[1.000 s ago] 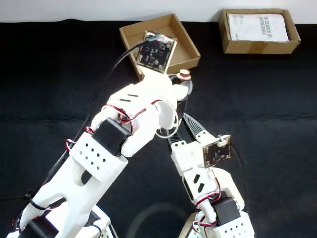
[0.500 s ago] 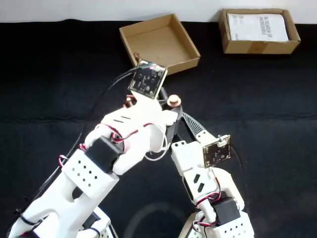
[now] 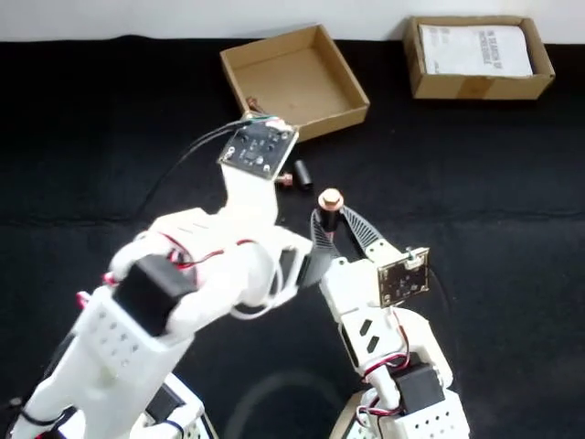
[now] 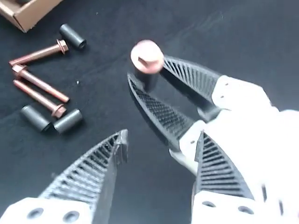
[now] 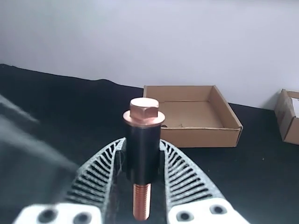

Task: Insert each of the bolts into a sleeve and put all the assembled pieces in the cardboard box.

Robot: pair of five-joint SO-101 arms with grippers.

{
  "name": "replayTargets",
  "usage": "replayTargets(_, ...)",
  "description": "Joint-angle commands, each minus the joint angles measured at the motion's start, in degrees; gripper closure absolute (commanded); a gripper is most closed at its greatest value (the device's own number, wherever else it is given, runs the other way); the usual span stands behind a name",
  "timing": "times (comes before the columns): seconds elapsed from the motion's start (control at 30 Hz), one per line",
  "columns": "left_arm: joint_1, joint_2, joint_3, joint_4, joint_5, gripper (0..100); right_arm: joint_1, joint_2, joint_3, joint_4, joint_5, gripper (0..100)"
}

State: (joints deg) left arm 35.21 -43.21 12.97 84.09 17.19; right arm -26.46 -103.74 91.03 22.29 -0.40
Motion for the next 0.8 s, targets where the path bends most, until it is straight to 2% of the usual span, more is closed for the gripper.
replayTargets(0.0,1.63,-1.1,-12.26,9.32,-5.45,81,1.1,-1.19,-1.54,-1.54,0.0,99.1)
replayTargets(0.13,0.75,-1.19,-22.99,14.59,-9.14,93,4.97,-0.92,-6.37,-1.54,0.26,99.1)
replayTargets(0.2,-2.33,-2.07,-26.07,15.12,-10.81,100,7.16,-0.66,-8.57,-1.54,0.44,99.1)
replayTargets(0.33,-11.12,-6.55,-25.63,14.86,-11.43,99,11.65,5.67,-14.9,-1.54,0.44,99.1)
replayTargets(0.53,-26.59,-12.62,-15.69,14.77,-11.52,99,12.62,24.04,-32.48,-1.54,0.35,99.1)
replayTargets(0.67,-32.57,-16.13,-5.23,14.51,-11.52,99,12.62,38.2,-44.88,-1.54,0.35,99.1)
replayTargets(0.77,-37.05,-19.47,4.0,10.55,-11.52,99,12.88,48.92,-54.55,-1.63,0.44,99.1)
